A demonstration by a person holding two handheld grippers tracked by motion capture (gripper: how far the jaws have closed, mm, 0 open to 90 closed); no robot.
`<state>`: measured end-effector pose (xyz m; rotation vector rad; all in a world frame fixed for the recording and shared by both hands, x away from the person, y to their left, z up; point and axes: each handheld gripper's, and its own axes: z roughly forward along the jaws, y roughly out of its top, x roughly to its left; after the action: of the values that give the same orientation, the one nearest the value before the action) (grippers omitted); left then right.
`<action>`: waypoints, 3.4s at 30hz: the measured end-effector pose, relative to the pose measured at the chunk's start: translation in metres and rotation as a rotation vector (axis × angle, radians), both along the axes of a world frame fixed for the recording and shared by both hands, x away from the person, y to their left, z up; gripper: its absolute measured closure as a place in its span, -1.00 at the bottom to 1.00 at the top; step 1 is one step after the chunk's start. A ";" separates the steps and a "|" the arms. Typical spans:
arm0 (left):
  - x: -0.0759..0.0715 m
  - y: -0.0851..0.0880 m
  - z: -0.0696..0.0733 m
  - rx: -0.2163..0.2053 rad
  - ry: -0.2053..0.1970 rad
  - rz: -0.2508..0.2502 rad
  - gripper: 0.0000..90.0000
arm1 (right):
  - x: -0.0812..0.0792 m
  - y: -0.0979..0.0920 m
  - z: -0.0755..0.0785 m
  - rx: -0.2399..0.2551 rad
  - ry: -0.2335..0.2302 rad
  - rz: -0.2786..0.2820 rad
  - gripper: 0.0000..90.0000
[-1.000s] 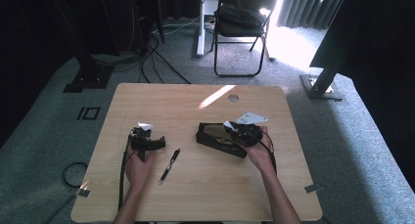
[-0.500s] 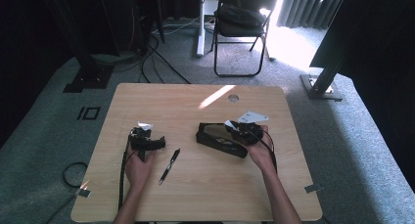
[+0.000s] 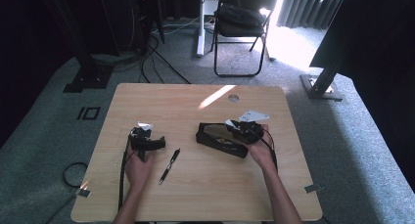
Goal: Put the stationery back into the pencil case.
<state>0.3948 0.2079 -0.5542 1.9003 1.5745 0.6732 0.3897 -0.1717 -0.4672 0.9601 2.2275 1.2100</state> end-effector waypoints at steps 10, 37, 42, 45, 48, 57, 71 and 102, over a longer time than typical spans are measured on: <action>0.000 0.000 0.000 0.000 0.000 0.000 -0.81 | 0.005 -0.002 -0.004 0.000 0.007 -0.002 0.59; 0.000 0.000 0.000 0.000 0.000 0.000 -0.81 | 0.017 -0.003 -0.016 0.005 0.037 0.008 0.58; 0.000 0.000 0.000 0.000 0.000 0.000 -0.81 | 0.017 -0.001 -0.018 0.007 0.041 0.024 0.58; 0.000 0.000 0.000 0.000 0.000 0.000 -0.81 | 0.015 0.002 -0.019 0.001 0.038 0.040 0.58; 0.000 0.000 0.000 0.000 0.000 0.000 -0.81 | 0.015 0.003 -0.020 0.000 0.040 0.044 0.58; 0.000 0.000 0.000 0.000 0.000 -0.001 -0.81 | 0.015 0.007 -0.025 -0.034 0.064 0.070 0.57; 0.000 0.000 0.000 0.000 0.000 -0.002 -0.81 | 0.013 0.013 -0.025 -0.039 0.078 0.088 0.52; -0.001 -0.001 0.000 0.003 0.003 -0.014 -0.81 | -0.026 0.058 -0.024 -0.018 0.050 0.174 0.30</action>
<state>0.3943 0.2066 -0.5541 1.9130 1.5615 0.6677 0.3641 -0.1141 -0.4909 0.8118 2.3981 1.2503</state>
